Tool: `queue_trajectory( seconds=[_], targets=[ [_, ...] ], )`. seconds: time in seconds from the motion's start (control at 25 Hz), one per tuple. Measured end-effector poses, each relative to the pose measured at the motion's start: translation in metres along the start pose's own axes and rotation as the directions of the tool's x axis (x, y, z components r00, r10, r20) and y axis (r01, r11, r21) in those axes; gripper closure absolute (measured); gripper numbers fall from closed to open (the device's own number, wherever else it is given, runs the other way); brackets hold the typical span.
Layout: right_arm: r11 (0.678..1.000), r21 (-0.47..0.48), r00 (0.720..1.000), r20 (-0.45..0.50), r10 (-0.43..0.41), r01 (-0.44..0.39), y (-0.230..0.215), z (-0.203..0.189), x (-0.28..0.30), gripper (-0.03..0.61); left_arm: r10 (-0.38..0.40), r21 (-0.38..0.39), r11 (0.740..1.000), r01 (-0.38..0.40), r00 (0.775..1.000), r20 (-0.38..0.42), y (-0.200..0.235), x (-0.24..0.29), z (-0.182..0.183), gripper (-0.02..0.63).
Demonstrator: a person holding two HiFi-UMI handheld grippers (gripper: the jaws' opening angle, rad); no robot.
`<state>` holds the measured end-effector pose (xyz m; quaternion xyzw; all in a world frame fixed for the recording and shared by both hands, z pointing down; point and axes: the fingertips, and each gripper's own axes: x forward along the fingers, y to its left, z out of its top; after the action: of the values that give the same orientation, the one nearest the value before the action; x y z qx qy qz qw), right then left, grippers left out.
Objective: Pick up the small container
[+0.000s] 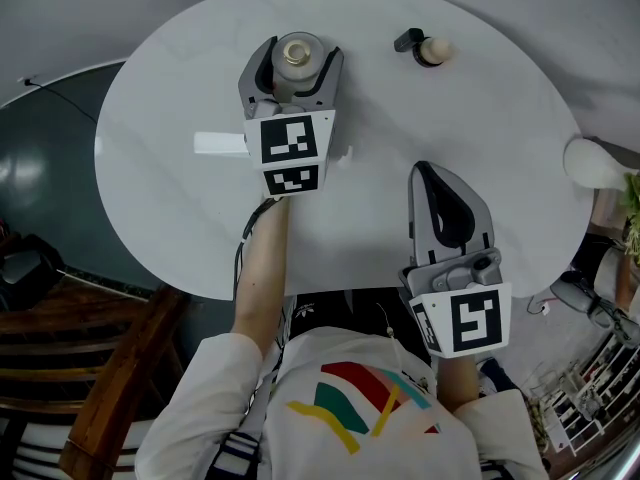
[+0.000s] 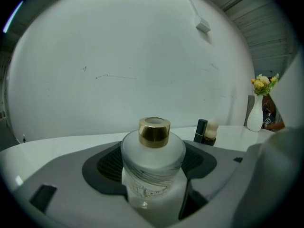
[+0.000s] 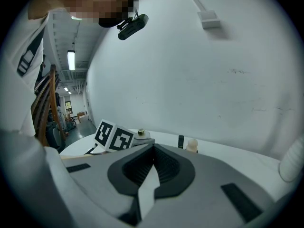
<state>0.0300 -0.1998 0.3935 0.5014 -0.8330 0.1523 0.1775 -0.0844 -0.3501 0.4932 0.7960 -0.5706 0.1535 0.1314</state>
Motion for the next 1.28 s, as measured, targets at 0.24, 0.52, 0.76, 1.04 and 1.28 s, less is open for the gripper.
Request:
queue_trajectory(
  seconds=[0.24, 0.52, 0.76, 1.04, 1.28],
  targets=[
    [1.0, -0.009, 1.0, 0.003, -0.001, 0.001, -0.003, 0.003, 0.0, 0.566, 0.008, -0.006, 1.0, -0.008, 1.0, -0.002, 0.0, 0.001, 0.0, 0.261],
    [1.0, -0.028, 1.0, 0.011, -0.011, 0.011, -0.004, 0.01, -0.002, 0.568, 0.007, -0.005, 1.0, -0.007, 0.999, 0.042, -0.005, -0.006, 0.02, 0.261],
    [0.998, -0.046, 0.998, 0.051, -0.034, 0.036, -0.01, 0.033, -0.009, 0.568, 0.014, 0.007, 1.0, -0.015, 0.995, 0.099, -0.009, -0.02, 0.06, 0.261],
    [0.996, -0.052, 0.988, 0.142, -0.06, 0.068, -0.021, 0.081, -0.03, 0.568, 0.04, 0.025, 0.999, -0.045, 0.981, 0.19, -0.014, -0.061, 0.137, 0.26],
    [0.971, -0.157, 0.967, 0.209, -0.145, 0.179, -0.024, 0.123, -0.051, 0.568, 0.05, 0.081, 0.994, -0.074, 0.963, 0.264, -0.027, -0.123, 0.208, 0.261]
  ],
)
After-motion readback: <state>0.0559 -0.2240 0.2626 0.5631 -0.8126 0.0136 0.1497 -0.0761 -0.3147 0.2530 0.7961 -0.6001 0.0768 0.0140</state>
